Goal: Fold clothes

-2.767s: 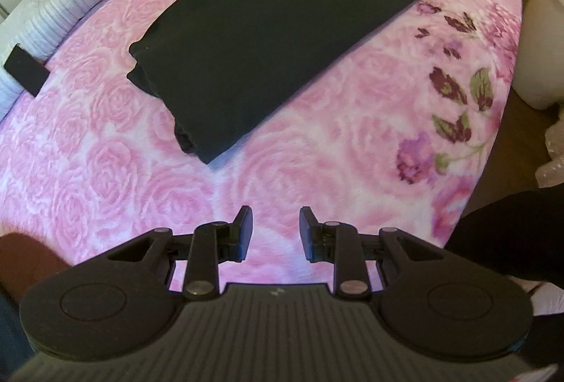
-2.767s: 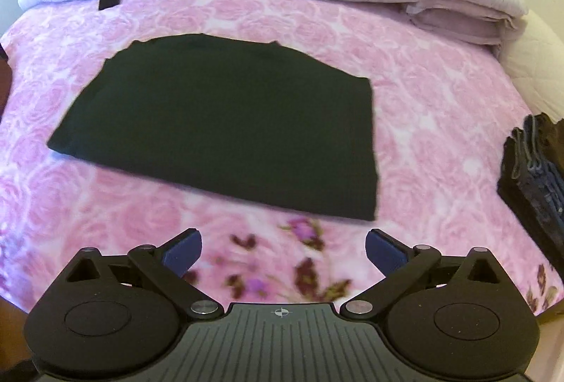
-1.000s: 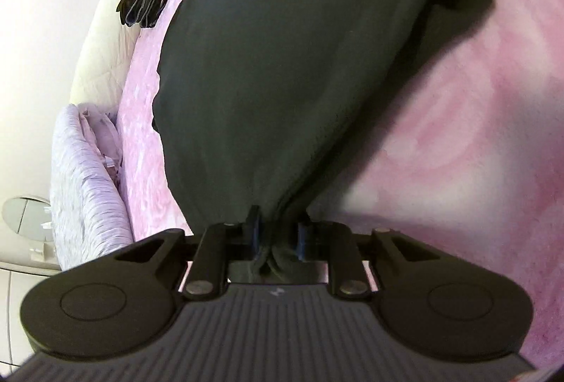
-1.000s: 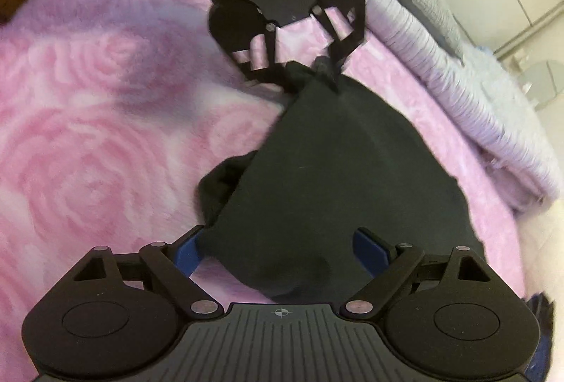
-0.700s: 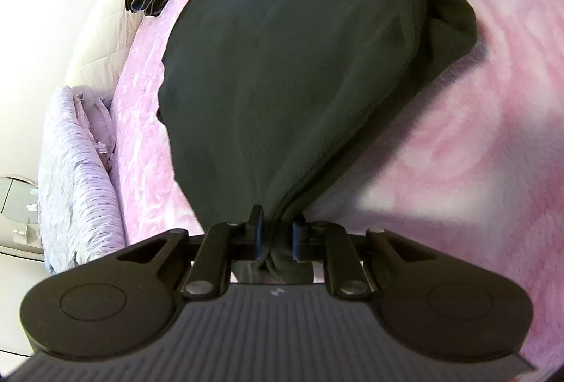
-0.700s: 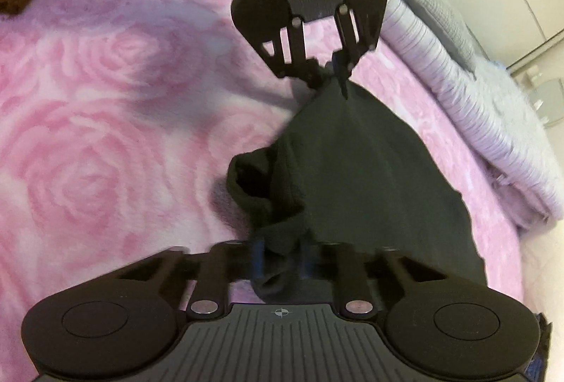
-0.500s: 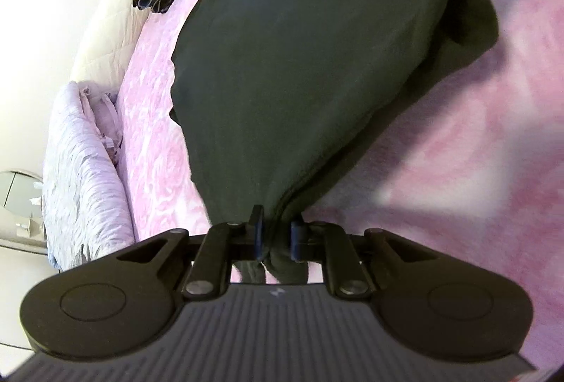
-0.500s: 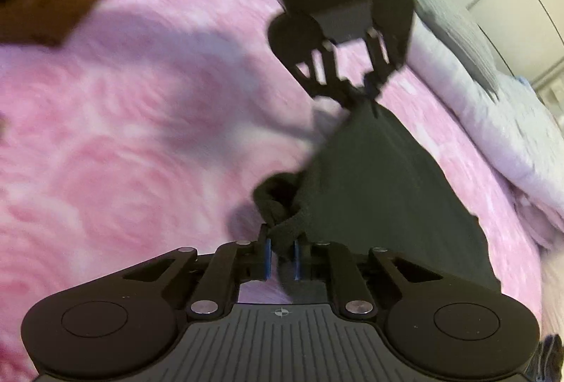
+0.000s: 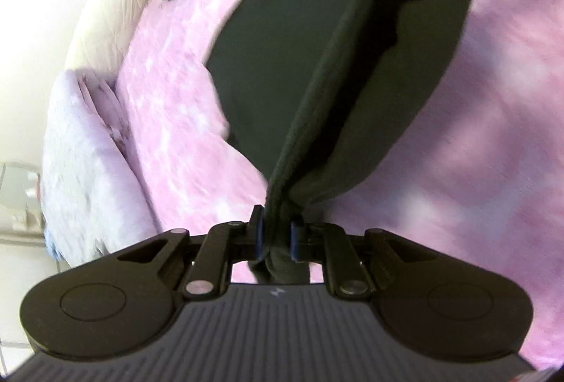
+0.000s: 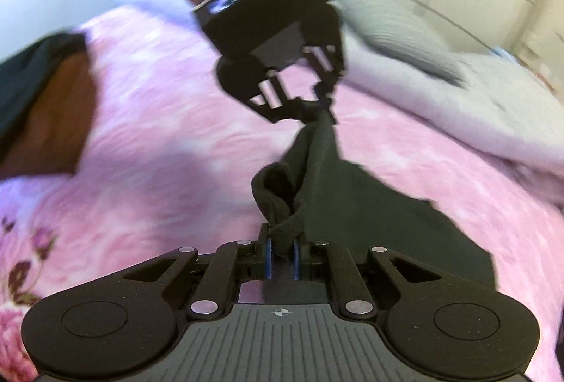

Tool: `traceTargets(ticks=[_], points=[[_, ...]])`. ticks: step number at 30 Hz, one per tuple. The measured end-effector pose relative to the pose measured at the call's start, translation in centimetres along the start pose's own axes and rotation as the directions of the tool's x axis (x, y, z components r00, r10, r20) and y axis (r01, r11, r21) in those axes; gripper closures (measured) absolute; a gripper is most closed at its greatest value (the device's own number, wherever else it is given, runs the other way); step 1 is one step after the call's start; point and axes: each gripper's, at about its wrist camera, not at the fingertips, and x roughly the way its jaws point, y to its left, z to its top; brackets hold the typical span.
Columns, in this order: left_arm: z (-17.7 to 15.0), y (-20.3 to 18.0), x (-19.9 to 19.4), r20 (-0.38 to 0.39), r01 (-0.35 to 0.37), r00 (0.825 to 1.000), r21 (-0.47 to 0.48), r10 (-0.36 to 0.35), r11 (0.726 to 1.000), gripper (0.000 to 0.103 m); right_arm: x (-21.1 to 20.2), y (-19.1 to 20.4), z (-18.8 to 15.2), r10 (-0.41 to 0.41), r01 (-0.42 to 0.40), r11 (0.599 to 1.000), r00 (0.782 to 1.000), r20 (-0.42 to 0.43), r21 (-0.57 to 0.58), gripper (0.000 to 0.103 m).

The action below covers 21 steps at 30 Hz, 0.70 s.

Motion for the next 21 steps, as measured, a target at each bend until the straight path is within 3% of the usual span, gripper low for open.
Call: traceTargets(ticks=[3, 7, 13, 17, 19, 21], points=[[4.6, 4.6, 2.6, 0.015, 0.001, 1.0, 0.018, -0.002, 1.0, 0.091, -1.2, -6.0, -1.9, -0.06, 0.061, 0.989, 0.998, -0.009, 0.138, 0.093], [11.3, 9.2, 7.9, 0.036, 0.045, 0.998, 0.059, -0.047, 0.997, 0.091, -2.7, -14.1, -4.4, -0.137, 0.141, 0.938, 0.99, -0.035, 0.316, 0.093], [19.3, 11.7, 18.3, 0.039, 0.184, 0.981, 0.143, -0.191, 0.972, 0.091, -0.8, -23.6, -11.6, -0.116, 0.171, 0.843, 0.984, -0.138, 0.51, 0.093], [21.7, 11.9, 22.5, 0.038, 0.228, 0.971, 0.157, -0.236, 0.961, 0.091, -0.1, -28.4, -15.8, -0.091, 0.184, 0.768, 0.98, -0.179, 0.613, 0.093], [22.2, 11.9, 24.1, 0.023, 0.253, 0.965, 0.17, -0.261, 0.952, 0.088, 0.8, -30.0, -17.3, -0.04, 0.161, 0.738, 0.98, -0.195, 0.656, 0.093], [22.1, 11.2, 25.2, 0.0, 0.278, 0.959, 0.181, -0.282, 0.944, 0.085, 0.7, -30.4, -17.8, -0.041, 0.174, 0.714, 0.977, -0.208, 0.678, 0.092]])
